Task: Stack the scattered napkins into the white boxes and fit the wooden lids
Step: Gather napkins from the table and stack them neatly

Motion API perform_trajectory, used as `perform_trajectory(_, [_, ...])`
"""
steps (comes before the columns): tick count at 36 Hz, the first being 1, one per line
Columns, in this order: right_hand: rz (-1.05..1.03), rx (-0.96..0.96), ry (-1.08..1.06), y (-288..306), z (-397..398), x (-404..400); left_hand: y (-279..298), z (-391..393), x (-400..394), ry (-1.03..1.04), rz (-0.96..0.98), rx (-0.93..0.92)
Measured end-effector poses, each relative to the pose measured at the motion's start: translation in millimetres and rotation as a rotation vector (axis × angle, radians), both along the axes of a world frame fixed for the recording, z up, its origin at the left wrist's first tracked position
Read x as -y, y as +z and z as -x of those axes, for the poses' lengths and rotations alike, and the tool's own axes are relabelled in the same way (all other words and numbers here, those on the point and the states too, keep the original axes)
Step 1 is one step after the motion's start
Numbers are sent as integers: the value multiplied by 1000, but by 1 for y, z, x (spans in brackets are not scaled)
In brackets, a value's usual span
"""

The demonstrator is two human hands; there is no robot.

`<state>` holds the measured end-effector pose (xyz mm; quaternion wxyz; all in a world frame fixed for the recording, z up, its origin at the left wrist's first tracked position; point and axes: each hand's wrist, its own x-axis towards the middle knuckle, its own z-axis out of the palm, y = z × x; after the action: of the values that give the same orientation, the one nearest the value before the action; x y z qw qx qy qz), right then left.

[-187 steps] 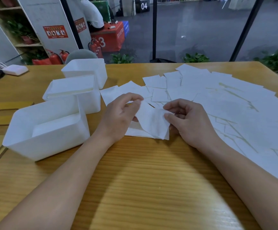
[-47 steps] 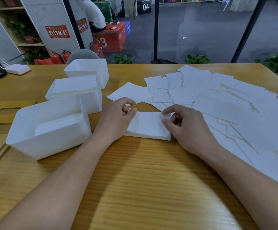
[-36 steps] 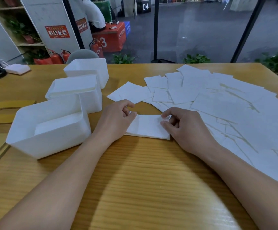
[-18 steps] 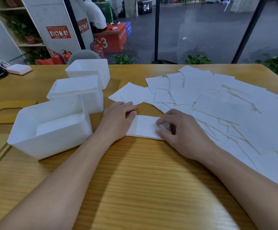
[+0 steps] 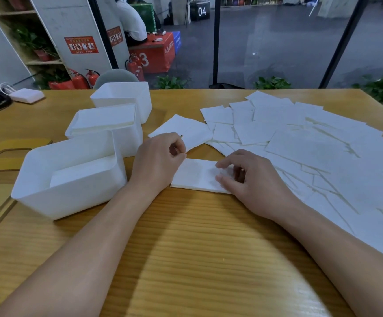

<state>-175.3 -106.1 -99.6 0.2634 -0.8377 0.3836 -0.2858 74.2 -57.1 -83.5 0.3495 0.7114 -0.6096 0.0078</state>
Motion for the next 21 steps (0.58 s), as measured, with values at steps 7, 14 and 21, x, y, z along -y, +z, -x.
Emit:
perform_trajectory(7, [-185, 231, -56, 10, -1, -3, 6, 5, -4, -136, 46, -135])
perform_trajectory(14, [-298, 309, -145, 14, 1, 3, 9, 14, -10, -355, 1, -262])
perform_trajectory(21, [-329, 346, -192, 27, 2, -2, 3, 13, -10, -439, -24, -260])
